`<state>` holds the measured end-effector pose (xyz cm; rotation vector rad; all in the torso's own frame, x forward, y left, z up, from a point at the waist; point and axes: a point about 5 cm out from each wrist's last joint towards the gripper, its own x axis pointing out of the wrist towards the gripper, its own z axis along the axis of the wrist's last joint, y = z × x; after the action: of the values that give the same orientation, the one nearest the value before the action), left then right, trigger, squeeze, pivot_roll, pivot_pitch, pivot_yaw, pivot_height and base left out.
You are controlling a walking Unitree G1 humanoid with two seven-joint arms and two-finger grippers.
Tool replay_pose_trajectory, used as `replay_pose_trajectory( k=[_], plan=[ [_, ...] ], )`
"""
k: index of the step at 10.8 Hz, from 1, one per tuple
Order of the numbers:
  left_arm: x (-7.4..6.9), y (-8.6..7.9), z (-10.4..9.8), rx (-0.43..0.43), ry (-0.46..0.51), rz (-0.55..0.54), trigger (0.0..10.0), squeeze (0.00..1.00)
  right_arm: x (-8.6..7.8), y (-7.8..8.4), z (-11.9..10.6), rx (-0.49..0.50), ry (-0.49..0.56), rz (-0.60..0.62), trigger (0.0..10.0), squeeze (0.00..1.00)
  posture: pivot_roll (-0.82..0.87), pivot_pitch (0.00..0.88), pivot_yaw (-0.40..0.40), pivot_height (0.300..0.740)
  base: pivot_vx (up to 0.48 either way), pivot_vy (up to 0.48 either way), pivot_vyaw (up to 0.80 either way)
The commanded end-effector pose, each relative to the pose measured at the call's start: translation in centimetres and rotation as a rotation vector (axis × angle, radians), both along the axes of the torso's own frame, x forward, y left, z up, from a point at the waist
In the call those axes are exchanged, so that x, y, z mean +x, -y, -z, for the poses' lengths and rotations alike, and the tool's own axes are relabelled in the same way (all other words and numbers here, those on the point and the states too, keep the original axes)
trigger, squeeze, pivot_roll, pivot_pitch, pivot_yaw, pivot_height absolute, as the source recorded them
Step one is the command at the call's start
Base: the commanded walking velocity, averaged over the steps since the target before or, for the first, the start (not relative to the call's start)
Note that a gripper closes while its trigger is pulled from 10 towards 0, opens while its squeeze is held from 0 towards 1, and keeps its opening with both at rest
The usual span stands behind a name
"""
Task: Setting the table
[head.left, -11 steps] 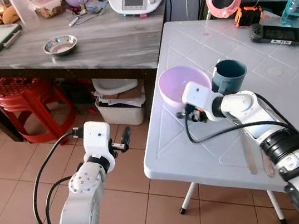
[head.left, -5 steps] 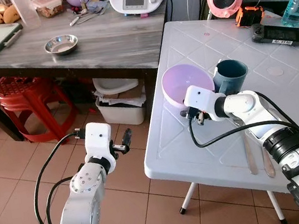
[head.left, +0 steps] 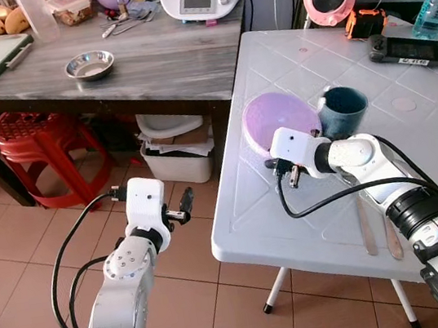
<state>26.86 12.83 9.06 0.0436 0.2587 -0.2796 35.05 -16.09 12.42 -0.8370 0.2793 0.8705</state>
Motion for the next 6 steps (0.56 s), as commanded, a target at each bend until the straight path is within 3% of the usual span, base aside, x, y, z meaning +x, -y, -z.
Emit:
replay_pose_trajectory(
  k=[1, 6],
  plan=[
    [0.19, -0.08, -0.01, 0.016, -0.001, -0.003, 10.0, 0.0, 0.37, 0.11, -0.7, -0.019, 0.028, -0.013, 0.0, 0.0, -0.04, 0.0, 0.014, 0.74, 0.0, 0.0, 0.0],
    [0.36, 0.0, 0.04, 0.017, -0.001, -0.013, 10.0, 0.0, 0.46, 0.23, -0.71, -0.015, 0.051, -0.011, 0.0, 0.0, -0.04, 0.0, 0.011, 0.74, 0.0, 0.0, 0.0]
  ],
)
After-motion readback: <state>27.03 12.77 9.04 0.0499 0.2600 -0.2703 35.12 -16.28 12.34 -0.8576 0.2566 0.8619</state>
